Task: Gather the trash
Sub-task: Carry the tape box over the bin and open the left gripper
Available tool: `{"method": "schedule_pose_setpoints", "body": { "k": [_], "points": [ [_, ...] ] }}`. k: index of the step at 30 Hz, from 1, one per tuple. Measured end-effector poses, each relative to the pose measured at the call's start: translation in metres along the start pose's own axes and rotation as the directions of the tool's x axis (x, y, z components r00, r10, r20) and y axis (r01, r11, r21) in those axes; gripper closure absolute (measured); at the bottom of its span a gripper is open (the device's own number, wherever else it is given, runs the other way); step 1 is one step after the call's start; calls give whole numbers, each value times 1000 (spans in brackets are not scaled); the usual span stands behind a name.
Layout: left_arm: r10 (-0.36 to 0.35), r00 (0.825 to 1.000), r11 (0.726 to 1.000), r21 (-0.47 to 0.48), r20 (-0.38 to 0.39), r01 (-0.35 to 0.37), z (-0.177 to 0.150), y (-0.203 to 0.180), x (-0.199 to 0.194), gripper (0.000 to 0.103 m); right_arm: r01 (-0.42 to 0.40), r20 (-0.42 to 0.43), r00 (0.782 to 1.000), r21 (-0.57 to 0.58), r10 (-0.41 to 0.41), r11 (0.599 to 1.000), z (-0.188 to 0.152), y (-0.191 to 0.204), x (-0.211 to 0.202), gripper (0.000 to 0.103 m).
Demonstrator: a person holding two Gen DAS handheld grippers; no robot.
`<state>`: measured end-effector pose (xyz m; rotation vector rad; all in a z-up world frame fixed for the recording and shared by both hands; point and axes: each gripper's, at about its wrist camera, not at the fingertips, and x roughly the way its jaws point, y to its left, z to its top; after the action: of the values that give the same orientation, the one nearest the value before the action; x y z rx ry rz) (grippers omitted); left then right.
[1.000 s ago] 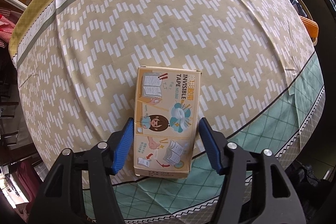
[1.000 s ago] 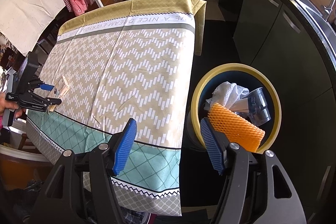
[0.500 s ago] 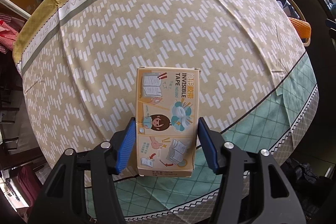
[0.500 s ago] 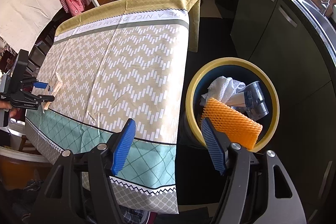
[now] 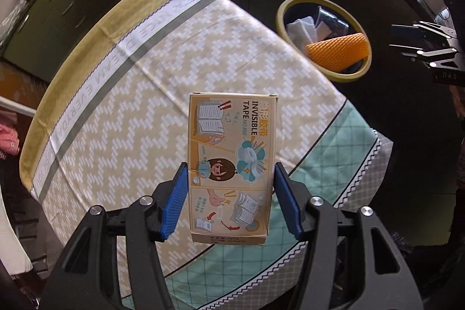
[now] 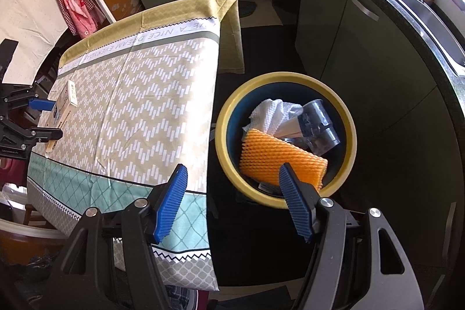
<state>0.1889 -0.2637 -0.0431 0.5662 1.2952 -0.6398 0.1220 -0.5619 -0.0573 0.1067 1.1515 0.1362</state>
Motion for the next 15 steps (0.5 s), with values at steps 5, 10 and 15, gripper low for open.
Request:
{"method": "schedule_pose_setpoints", "body": {
  "k": [5,10,15],
  "points": [
    [-17,1000,993,115,2,16,70,-57,19,47,59,23,998,47,-60,997,-12,-33,-3,38],
    [-41,999,985,166,-2,41,140,-104,53,47,74,19,997,101,-77,992,-31,-67,-2,38],
    [-65,998,986,152,-5,65,196,-136,89,47,69,5,998,141,-70,988,-47,-92,1,38]
  ]
}}
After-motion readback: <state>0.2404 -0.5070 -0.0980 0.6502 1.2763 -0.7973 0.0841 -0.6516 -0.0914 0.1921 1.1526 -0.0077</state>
